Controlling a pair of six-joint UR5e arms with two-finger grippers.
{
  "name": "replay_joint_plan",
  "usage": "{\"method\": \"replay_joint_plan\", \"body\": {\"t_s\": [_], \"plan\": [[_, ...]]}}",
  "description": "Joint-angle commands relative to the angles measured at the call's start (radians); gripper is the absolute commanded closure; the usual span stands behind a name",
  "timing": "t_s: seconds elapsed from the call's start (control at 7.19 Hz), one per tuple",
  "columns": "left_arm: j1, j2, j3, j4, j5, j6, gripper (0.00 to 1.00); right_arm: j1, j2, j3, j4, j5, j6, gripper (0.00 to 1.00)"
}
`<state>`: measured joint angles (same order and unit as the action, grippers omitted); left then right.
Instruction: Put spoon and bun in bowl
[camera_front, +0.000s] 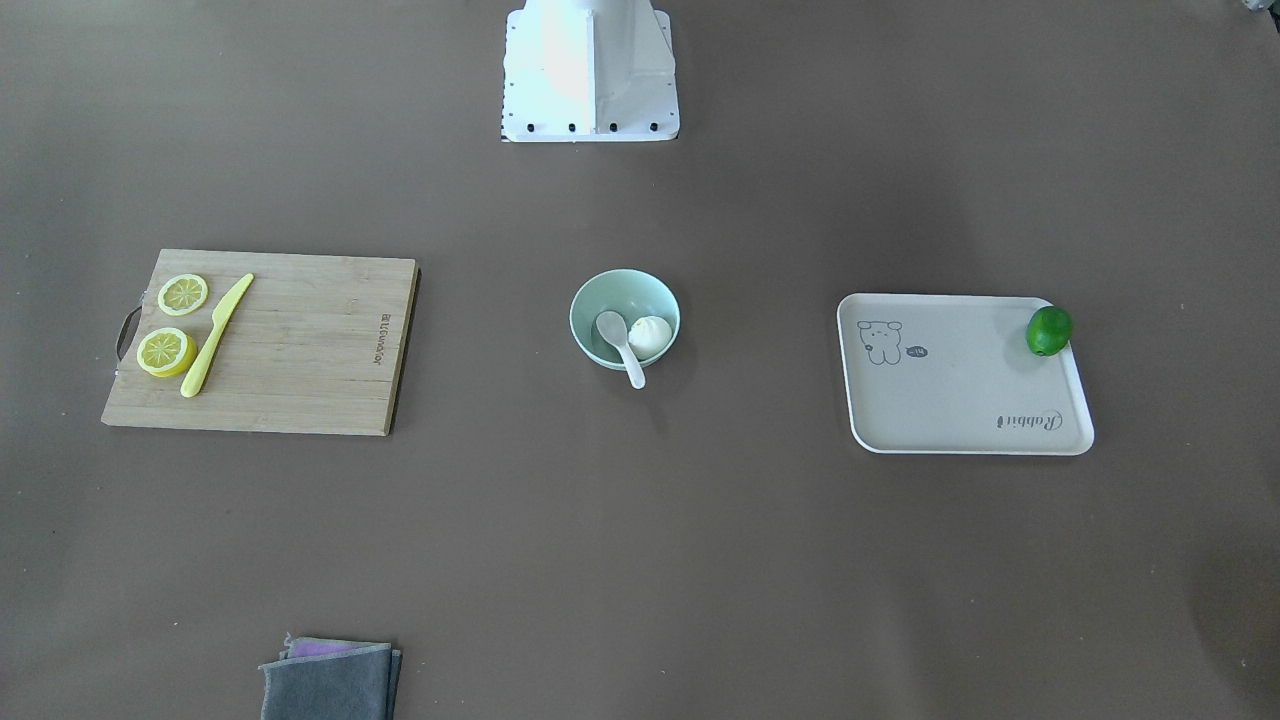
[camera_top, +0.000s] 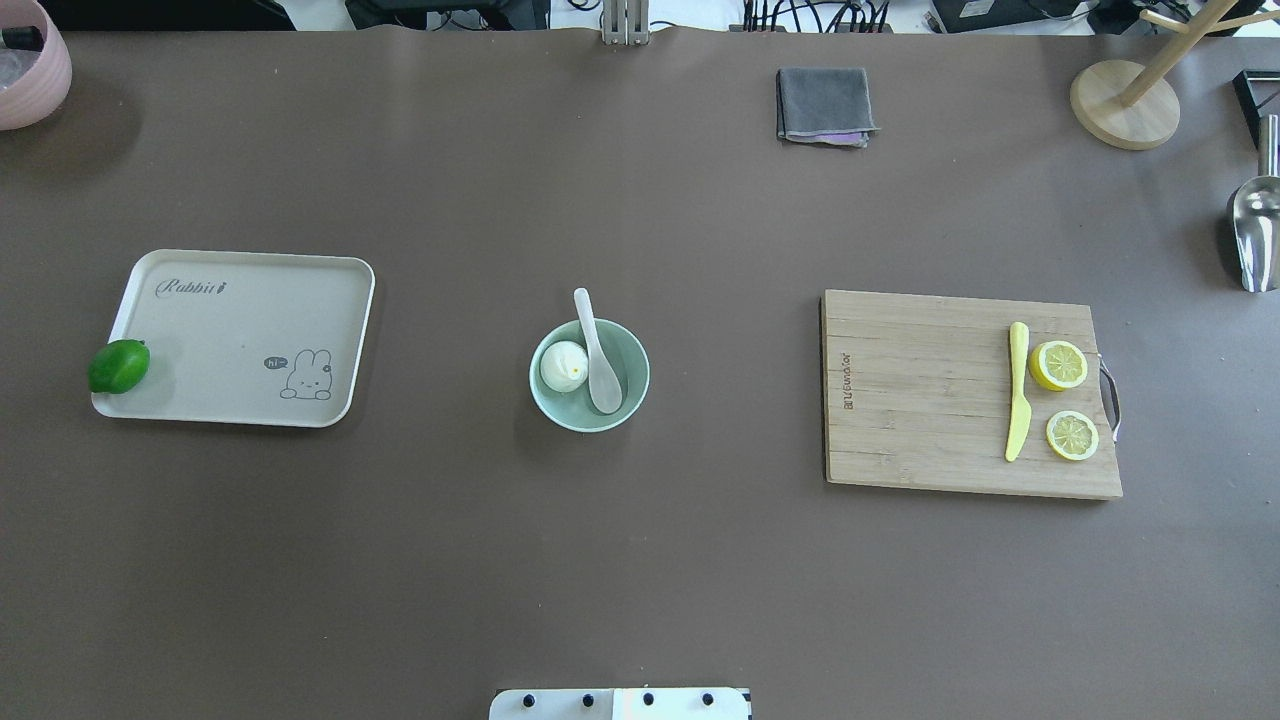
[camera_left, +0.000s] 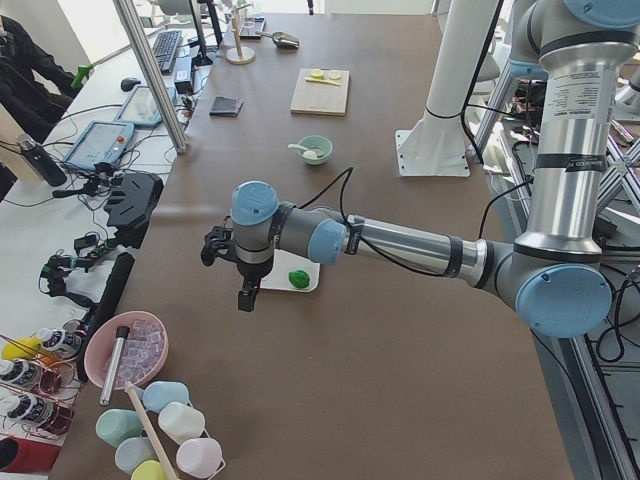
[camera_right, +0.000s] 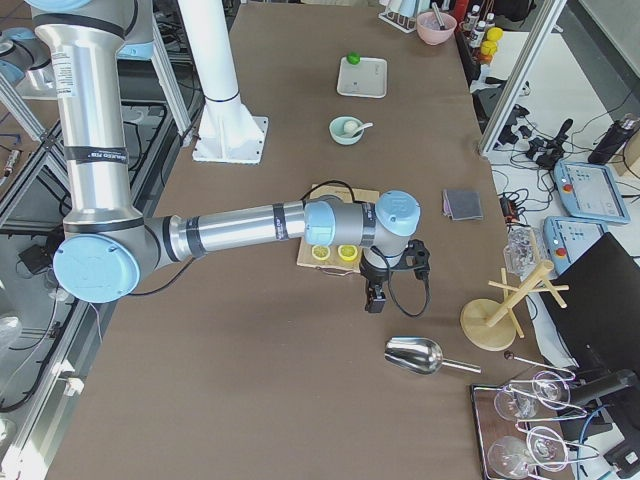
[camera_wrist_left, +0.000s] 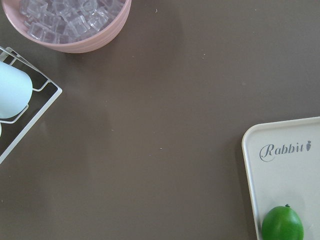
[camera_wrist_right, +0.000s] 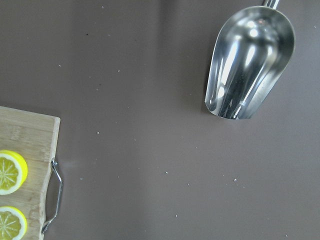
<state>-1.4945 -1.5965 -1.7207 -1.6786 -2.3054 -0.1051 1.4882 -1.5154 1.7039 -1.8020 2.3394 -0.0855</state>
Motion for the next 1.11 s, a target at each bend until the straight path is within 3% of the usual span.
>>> {"method": "replay_joint_plan", "body": {"t_s": [0.0, 0.97], "plan": [[-0.032, 0.035, 0.009, 0.000, 0.007, 0.001, 0.02, 0.024, -0.023, -0.003, -0.042, -0.003, -0.075, 0.00], [-0.035, 0.073, 0.007, -0.003, 0.004, 0.001, 0.02, 0.043, -0.075, 0.010, -0.028, 0.005, -0.080, 0.00]]}}
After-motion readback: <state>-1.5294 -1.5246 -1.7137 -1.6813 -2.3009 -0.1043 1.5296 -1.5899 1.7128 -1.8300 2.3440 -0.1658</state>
